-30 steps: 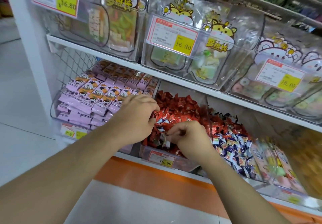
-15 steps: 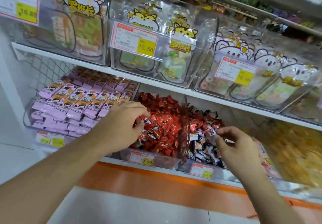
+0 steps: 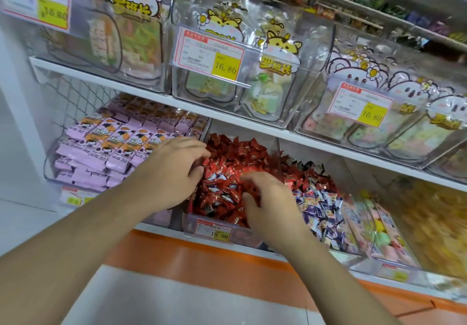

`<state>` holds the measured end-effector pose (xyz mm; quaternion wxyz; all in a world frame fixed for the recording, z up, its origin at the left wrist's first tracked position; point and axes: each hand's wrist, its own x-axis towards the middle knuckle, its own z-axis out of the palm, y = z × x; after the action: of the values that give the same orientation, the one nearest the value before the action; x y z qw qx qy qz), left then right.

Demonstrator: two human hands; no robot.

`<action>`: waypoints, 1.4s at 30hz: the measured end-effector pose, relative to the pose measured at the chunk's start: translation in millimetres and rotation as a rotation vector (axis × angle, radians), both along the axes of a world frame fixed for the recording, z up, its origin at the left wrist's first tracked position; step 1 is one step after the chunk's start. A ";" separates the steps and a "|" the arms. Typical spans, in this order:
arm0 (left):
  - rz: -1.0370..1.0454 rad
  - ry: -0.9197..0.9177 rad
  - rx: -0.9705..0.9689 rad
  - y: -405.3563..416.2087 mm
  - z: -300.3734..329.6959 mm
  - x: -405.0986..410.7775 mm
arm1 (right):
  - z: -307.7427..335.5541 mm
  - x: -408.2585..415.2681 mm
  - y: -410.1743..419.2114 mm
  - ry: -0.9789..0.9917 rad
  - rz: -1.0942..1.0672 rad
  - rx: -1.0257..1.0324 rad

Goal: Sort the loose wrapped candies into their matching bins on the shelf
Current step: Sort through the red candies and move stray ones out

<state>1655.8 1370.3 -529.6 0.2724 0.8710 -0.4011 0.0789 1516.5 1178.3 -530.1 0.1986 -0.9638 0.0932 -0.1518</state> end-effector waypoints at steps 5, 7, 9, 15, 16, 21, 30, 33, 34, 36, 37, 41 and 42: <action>-0.008 0.001 0.010 0.4 -4.9 3.9 | -26.1 60.2 8.4 0.117 0.005 0.145; -0.018 0.000 0.003 -0.2 -7.2 5.3 | -37.1 72.6 6.9 0.160 -0.007 0.161; -0.028 0.003 0.006 -0.1 -9.3 7.2 | -43.4 77.3 4.3 0.181 -0.014 0.147; -0.029 0.005 0.007 0.7 -13.0 12.2 | -43.2 76.1 -1.7 0.216 -0.006 0.144; -0.028 0.010 0.008 0.9 -12.6 12.0 | -41.8 75.5 -1.9 0.229 -0.013 0.162; -0.016 0.006 0.006 1.0 -11.6 8.8 | -42.2 74.2 -0.1 0.234 0.029 0.124; -0.021 -0.003 -0.024 -0.4 -8.6 5.9 | -26.2 52.1 2.6 0.046 -0.073 0.275; -0.047 -0.028 -0.036 -4.4 -7.3 2.4 | -8.0 30.2 -3.2 -0.005 -0.069 0.397; -0.055 -0.025 -0.040 -5.9 -7.2 0.7 | -2.8 22.8 -5.2 -0.021 -0.071 0.420; -0.072 -0.008 -0.039 -8.7 -7.9 -3.1 | 5.3 8.6 -11.2 -0.063 -0.097 0.439; -0.082 -0.004 -0.036 -10.0 -8.5 -4.8 | 8.7 1.6 -15.4 -0.090 -0.115 0.446; -0.083 0.003 -0.025 -12.7 -8.3 -10.1 | 21.2 -30.2 -36.3 -0.183 -0.174 0.540; -0.081 0.000 -0.021 -12.6 -8.4 -10.4 | 23.0 -39.3 -43.3 -0.212 -0.205 0.557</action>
<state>1645.3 1357.7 -538.0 0.2843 0.8513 -0.4351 0.0719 1477.1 1135.0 -507.1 0.4473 -0.8365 0.2069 -0.2393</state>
